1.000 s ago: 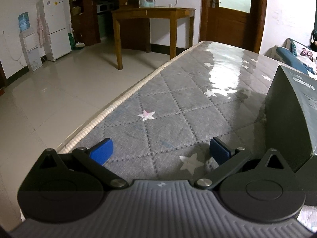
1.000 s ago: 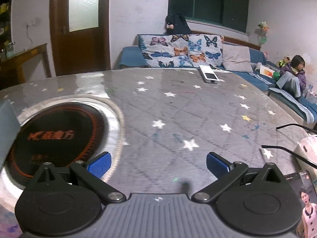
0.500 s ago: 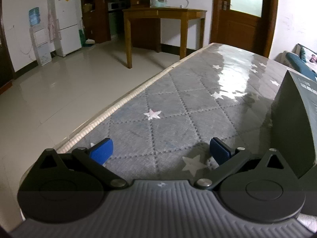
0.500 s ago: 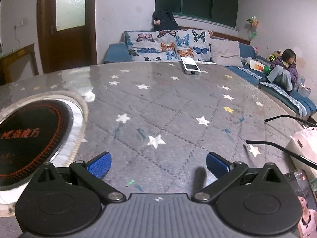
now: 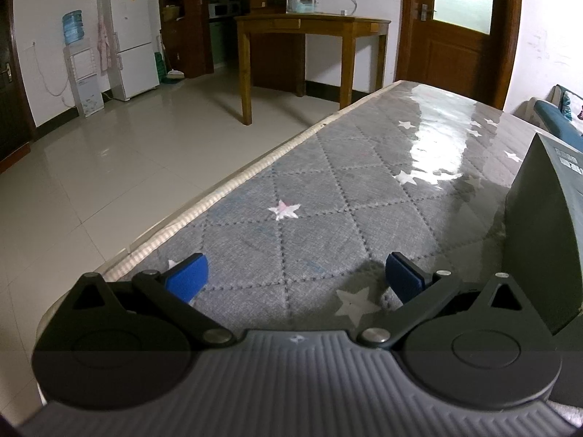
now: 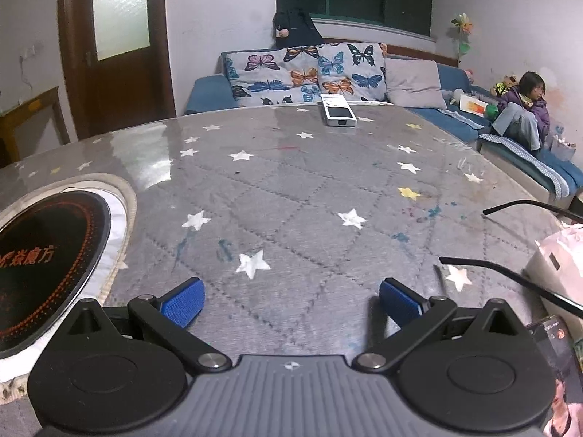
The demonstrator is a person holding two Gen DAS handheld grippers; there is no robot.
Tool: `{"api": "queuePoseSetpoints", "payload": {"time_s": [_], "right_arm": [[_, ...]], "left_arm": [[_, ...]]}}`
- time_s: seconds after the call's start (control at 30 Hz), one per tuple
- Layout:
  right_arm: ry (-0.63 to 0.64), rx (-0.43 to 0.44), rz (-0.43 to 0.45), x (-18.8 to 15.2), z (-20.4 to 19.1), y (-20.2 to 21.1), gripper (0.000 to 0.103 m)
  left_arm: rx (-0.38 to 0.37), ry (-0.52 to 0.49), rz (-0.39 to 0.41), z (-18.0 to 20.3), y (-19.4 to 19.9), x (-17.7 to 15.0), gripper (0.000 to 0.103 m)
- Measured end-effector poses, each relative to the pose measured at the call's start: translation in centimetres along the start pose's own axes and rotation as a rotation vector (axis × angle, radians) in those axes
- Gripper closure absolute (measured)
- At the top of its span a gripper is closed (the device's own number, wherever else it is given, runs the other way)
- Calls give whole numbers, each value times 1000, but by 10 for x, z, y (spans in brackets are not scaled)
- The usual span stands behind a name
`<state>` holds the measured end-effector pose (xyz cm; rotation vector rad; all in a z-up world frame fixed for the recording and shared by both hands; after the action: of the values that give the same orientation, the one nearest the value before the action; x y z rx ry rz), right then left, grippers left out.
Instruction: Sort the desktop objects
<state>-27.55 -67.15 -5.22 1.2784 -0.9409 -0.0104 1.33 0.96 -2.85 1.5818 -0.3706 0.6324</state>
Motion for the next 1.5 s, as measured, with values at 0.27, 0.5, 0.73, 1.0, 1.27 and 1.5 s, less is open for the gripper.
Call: {"api": "queuePoseSetpoints", "payload": {"time_s": [0.27,0.5,0.73,1.0,1.27,1.5], "right_arm": [[8,9,0,2,7,0,0],[-11,3,1,3,16,-1,0],[-10,-10,-1,3,19,-2,0],[-9,-11,0,3,18,-2,0],[-11,-11,0,1,18,-2,0],[-11,-11,1,1,18,-2,0]], "left_arm": [[3,7,1,0,0,0,0],[6,9,1,1,1,-1,0],[16,27,1,-1,2,-2,0],[34,55,-2,-4,3,-2,0],[62,99,-4,-3,4,0,0],[83,126,-4,-1,2,3,0]]}}
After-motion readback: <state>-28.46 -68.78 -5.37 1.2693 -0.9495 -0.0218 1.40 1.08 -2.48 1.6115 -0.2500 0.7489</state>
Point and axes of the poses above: each gripper's, at about its wrist camera, not at the fingertips, and y roughly against the way its jaws point, z to its right, x to its top, the point moved 5 cm from there along -y, roughly the way its jaws point, and after that the axes turned 15 degrees about -z, right-handed, at the moved point
